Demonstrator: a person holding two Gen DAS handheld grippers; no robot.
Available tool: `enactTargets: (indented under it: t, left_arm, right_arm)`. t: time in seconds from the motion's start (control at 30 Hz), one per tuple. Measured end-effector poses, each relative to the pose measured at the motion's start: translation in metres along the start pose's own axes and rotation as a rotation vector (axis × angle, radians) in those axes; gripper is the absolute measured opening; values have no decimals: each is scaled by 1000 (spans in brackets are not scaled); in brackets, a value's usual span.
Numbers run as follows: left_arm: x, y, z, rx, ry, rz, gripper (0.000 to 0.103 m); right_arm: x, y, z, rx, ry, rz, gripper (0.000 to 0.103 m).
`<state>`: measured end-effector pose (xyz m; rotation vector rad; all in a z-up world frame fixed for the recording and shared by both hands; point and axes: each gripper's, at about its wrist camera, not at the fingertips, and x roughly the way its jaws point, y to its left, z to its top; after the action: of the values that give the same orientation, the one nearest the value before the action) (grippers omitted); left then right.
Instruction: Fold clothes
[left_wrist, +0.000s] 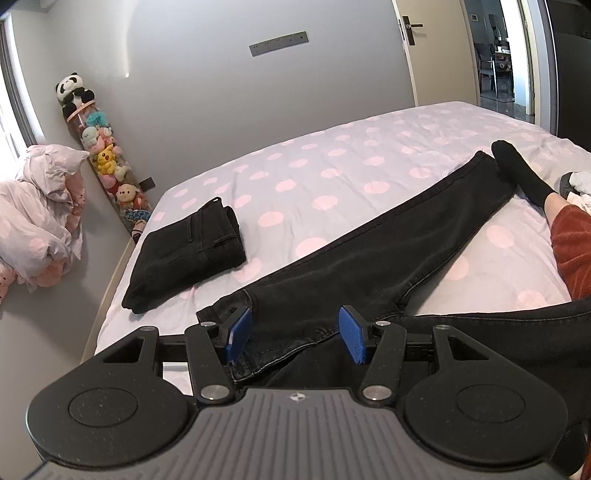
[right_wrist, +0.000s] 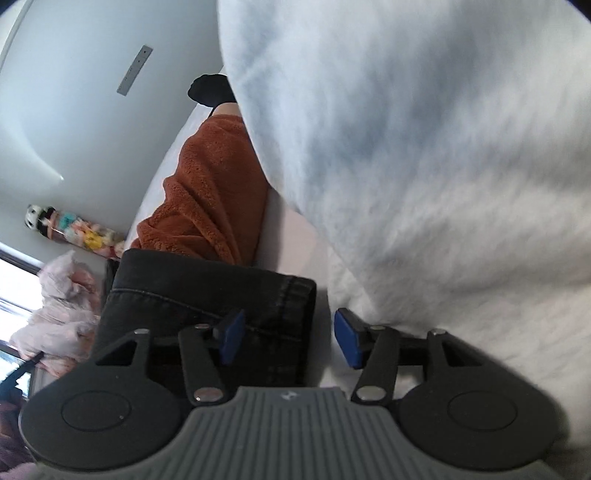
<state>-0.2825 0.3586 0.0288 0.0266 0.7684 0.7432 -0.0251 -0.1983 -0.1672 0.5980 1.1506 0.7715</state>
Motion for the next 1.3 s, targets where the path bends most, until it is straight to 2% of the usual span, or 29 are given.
enactTargets:
  t: [0.17,0.27,0.4,0.43,0.57,0.67,0.8,0.83,0.87,0.9,0.97,1.03,1.17,1.27,1.3]
  left_arm:
    - [-2,-4,-1,16,-3,-1,62]
    - [-3,-5,-1,28,-3,2,62]
    - [-1,-6,0,21,1,3,62]
    - [-1,-6,0,17,1,1,62]
    - [-4,-9,3,15,-13,-7,62]
    - [-8,-11,3,24,-27,-10,62]
    - [-7,-13,4,32,-27,-12,62]
    - [-6,-13,3,29,-25,-12,62]
    - [-5,-13,3,25,-24,-11,62]
    - [-5,-12,3,21,-23,-10,62]
    - [-3,-11,3,20,-20,-7,62]
    - [-2,-10,3,21,-17,-3,62]
    - [1,-8,3,23,-11,5,62]
    - [2,-7,4,29,-11,11,62]
    - [2,-7,4,30,-11,13,62]
  right_arm:
    - [2,-15,-9,104,-19,179,62]
    - [-7,-20,-13,135,-51,272,61]
    - [-22,-27,-18,171,-82,458,61]
    - [-22,-25,-18,159,-68,467,62]
    - [-2,-6,-17,22,19,319,62]
    - [18,-1,-16,-33,37,222,62]
    - [28,2,-14,-42,36,167,59]
    - [28,2,-15,-36,36,173,55]
    - [27,1,-16,-30,36,179,43]
    - [26,1,-17,-27,33,183,37]
    - [24,6,-20,-30,-1,181,21]
    - [7,6,-18,-16,-63,184,11]
    - [-36,29,-1,-38,-223,199,11]
    - [-67,69,31,-116,-321,171,10]
    - [-72,87,43,-159,-326,153,10]
